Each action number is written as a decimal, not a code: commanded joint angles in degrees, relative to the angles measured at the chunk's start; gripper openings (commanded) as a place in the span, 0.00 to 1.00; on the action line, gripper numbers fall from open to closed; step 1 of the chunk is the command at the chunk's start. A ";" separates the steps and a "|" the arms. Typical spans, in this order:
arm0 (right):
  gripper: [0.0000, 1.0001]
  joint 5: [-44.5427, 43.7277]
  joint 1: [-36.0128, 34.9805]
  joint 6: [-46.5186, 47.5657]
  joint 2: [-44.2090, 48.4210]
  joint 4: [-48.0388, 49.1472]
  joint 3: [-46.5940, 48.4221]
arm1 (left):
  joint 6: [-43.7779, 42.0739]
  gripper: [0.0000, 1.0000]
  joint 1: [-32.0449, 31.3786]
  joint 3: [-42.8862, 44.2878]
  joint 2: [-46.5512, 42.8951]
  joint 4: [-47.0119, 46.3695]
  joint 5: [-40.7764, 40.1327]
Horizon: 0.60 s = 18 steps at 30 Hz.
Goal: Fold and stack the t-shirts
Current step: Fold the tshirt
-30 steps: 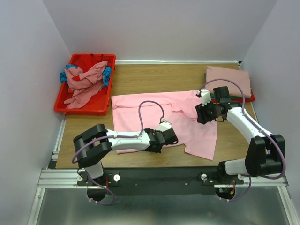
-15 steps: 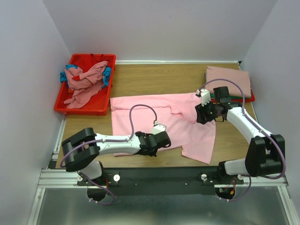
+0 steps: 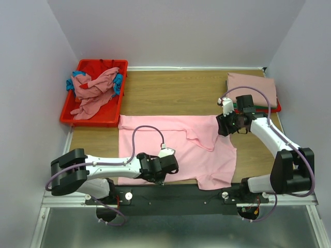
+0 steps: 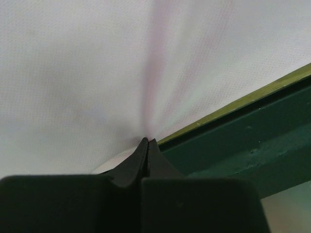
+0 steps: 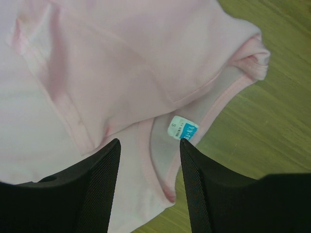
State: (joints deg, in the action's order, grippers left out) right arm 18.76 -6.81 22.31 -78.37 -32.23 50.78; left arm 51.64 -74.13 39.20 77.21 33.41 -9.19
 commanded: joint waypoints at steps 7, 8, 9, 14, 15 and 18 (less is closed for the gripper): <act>0.58 -1.02 6.19 -5.08 -8.28 0.41 7.57 | 1.10 0.24 -0.49 0.34 -3.99 1.48 2.52; 0.58 0.03 6.54 -5.17 -9.16 0.41 8.36 | 0.84 0.29 -0.49 0.96 -4.52 1.83 2.08; 0.58 1.35 6.54 -5.43 -10.13 0.41 9.15 | 0.75 0.35 -0.49 2.36 -5.22 2.18 1.72; 0.57 0.31 6.54 -5.61 -14.88 0.50 14.77 | -0.04 0.44 -0.49 7.46 -7.51 5.52 -1.79; 0.57 -0.21 7.76 -5.43 -16.36 0.50 15.22 | -0.65 0.45 -0.49 8.86 -8.38 5.70 -2.49; 0.54 -1.36 8.48 -4.99 -19.44 0.68 16.97 | -2.58 0.49 0.21 10.63 -9.79 5.18 -5.83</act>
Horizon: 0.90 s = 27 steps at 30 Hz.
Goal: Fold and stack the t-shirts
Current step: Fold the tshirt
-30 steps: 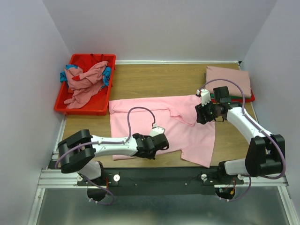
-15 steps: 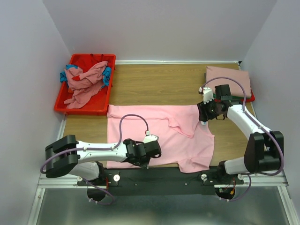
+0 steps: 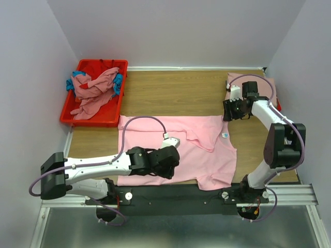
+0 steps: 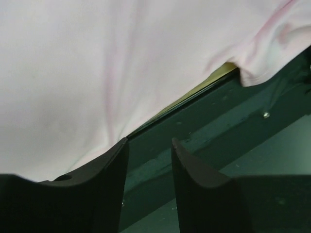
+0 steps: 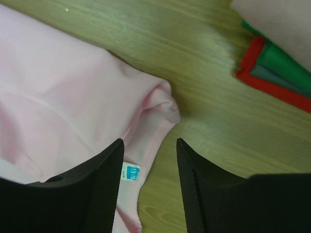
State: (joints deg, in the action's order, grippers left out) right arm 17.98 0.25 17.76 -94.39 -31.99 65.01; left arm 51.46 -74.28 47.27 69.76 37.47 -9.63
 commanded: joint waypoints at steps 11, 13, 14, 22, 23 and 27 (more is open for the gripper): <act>0.41 1.27 2.56 0.26 -10.64 0.70 7.41 | -21.90 0.52 21.44 4.06 0.38 -19.88 -2.33; 0.41 2.06 2.56 0.26 -11.17 0.79 7.93 | -23.68 0.52 25.93 5.11 2.39 -23.48 -0.32; 0.41 2.32 2.56 0.17 -11.60 0.70 8.11 | -24.38 0.52 27.25 5.47 3.36 -24.54 0.83; 0.29 4.87 2.56 0.34 -13.19 0.61 8.29 | -27.03 0.50 34.37 11.87 17.24 -29.74 6.46; 0.26 4.70 2.56 0.43 -13.19 0.70 8.29 | -27.29 0.49 34.64 12.49 18.82 -29.74 6.72; 0.06 3.04 2.56 0.79 -12.31 0.96 8.11 | -27.73 0.45 35.61 15.22 28.04 -30.00 7.08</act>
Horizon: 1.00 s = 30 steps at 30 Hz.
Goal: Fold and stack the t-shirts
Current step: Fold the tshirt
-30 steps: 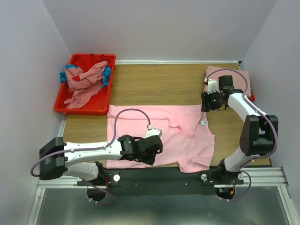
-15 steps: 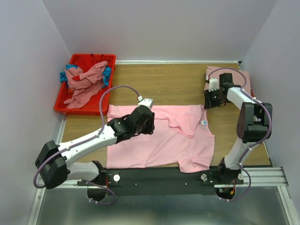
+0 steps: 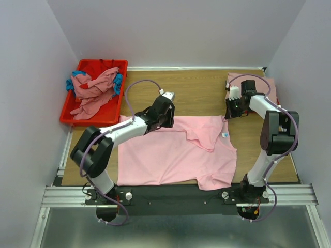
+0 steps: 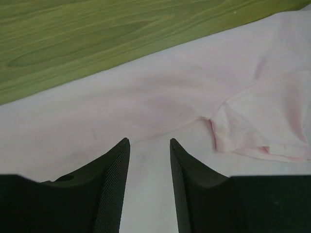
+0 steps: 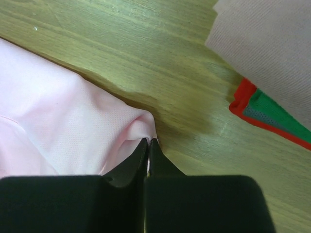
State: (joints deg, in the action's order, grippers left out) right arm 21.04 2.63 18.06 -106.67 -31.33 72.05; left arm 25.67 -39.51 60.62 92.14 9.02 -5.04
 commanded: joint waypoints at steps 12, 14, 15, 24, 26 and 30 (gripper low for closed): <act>0.01 -8.64 0.18 -1.10 3.22 4.87 -1.65 | -1.76 0.43 2.94 1.70 13.07 -0.67 3.19; 0.00 -10.13 0.18 -1.45 3.40 5.40 -1.91 | -1.76 0.43 3.47 1.43 13.16 -0.58 3.63; 0.01 -10.49 0.18 -1.45 3.49 5.58 -1.91 | -1.68 0.43 3.56 1.43 13.42 -0.49 3.72; 0.23 -10.67 0.18 -1.28 5.68 5.93 -3.14 | -2.03 0.42 4.00 2.48 14.47 0.04 4.77; 0.29 -9.44 0.18 -1.28 7.26 5.84 -3.84 | -2.03 0.42 4.09 2.75 14.47 0.12 4.77; 0.30 -6.90 0.18 -1.37 9.73 5.84 -5.78 | -2.29 0.42 4.09 3.10 14.47 0.39 4.77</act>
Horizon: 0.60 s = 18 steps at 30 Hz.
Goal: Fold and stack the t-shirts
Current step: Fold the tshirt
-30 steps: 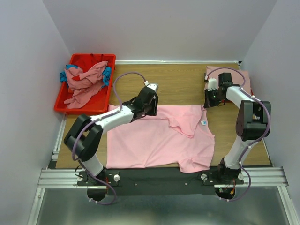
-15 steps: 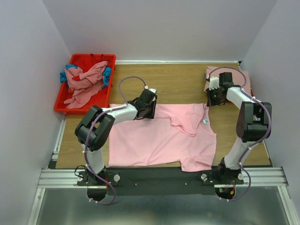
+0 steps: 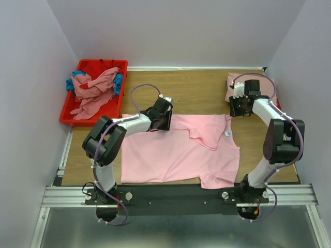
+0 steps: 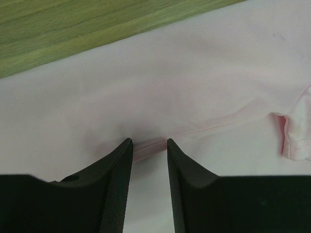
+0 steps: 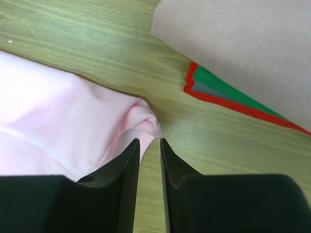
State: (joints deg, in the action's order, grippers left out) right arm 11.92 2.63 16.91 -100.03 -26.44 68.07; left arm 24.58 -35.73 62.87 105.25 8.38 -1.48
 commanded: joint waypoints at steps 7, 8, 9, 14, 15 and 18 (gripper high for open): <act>0.29 7.76 0.18 -1.88 0.89 0.68 -1.89 | -1.38 0.42 0.22 1.03 1.27 1.20 1.21; 0.29 8.03 0.18 -2.14 0.45 0.60 -1.72 | -1.46 0.42 0.30 1.02 1.36 1.28 1.21; 0.29 8.20 0.18 -2.23 -0.07 0.68 -1.45 | -1.38 0.42 0.31 1.02 1.36 1.20 1.21; 0.28 8.56 0.09 -3.02 -2.36 0.42 -0.57 | -1.20 0.42 0.22 1.02 1.45 1.02 2.88; 0.28 8.56 0.18 -3.02 -2.71 0.42 -0.49 | -1.29 0.42 0.22 1.02 1.45 1.02 2.88; 0.27 8.38 0.09 -3.28 -3.77 0.42 -0.14 | -1.46 0.42 0.22 1.11 1.54 1.02 2.88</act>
State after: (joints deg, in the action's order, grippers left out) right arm 18.92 2.63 14.79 -102.21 -26.22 66.46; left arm 23.81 -35.70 63.00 105.38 8.47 -0.45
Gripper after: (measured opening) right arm 0.273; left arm 0.419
